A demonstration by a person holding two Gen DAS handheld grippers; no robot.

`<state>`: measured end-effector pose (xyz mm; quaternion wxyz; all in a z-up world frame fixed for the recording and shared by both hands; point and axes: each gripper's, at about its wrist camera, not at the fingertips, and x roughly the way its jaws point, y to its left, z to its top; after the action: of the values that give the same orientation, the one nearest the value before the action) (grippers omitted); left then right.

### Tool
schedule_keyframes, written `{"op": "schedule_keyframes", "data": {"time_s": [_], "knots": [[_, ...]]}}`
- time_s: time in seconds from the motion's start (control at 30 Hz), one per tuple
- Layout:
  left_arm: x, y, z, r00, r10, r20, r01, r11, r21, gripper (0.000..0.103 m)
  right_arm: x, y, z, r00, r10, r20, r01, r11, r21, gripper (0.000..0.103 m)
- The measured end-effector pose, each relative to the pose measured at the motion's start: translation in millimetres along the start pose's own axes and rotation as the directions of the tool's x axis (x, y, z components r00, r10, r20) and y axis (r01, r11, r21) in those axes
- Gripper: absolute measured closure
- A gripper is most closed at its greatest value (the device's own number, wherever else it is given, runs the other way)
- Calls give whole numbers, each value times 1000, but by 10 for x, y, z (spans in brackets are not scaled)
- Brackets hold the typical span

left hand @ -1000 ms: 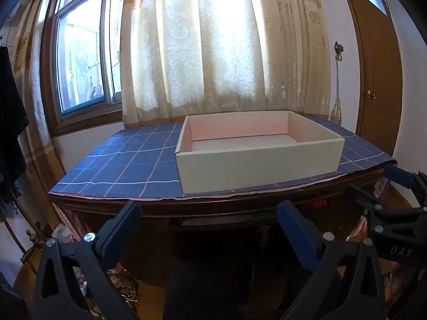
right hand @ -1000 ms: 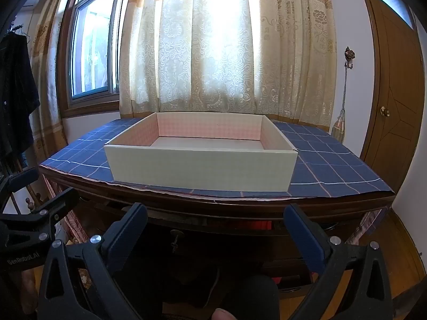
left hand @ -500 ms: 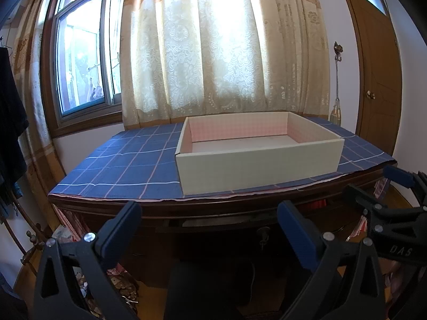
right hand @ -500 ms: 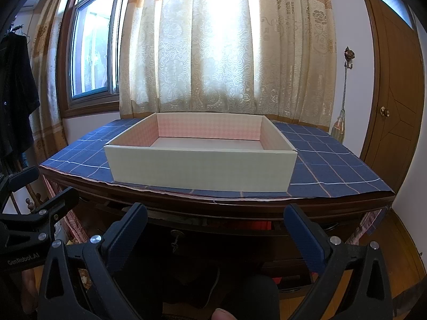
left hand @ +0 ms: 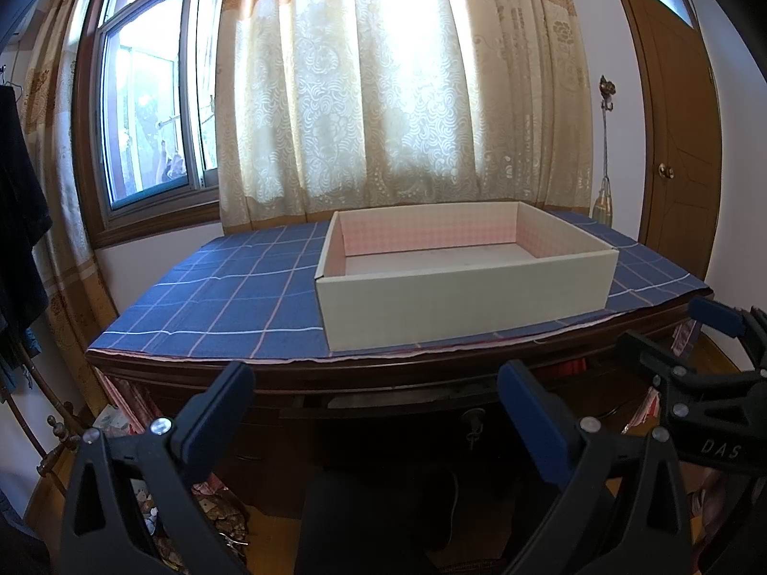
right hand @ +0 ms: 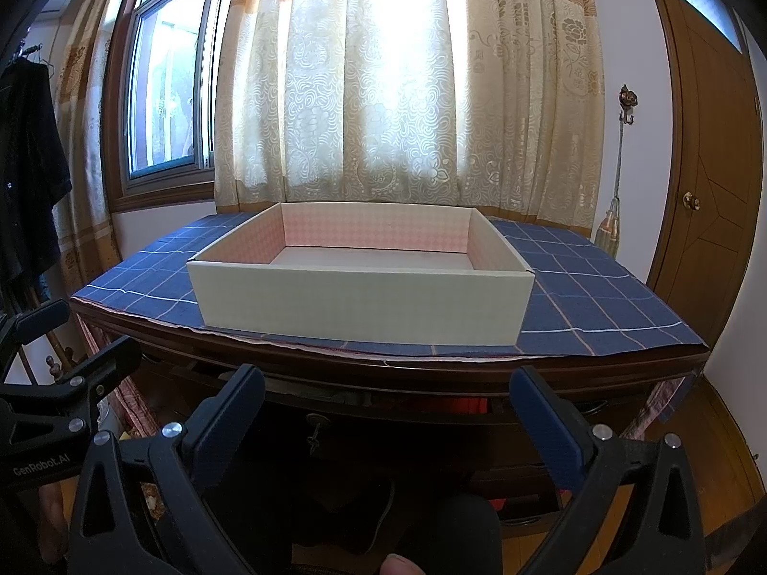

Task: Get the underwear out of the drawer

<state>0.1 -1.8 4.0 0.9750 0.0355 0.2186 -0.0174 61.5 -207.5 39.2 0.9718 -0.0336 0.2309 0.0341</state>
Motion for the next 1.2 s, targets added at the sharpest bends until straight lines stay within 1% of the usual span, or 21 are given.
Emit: {"op": "schedule_keyframes", "data": {"time_s": [1.2], "knots": [[13,-39,6,1000,-2,1,2,1000,4,0,5,-3,5,1000,1,-2,-1,1000,4,0]]}}
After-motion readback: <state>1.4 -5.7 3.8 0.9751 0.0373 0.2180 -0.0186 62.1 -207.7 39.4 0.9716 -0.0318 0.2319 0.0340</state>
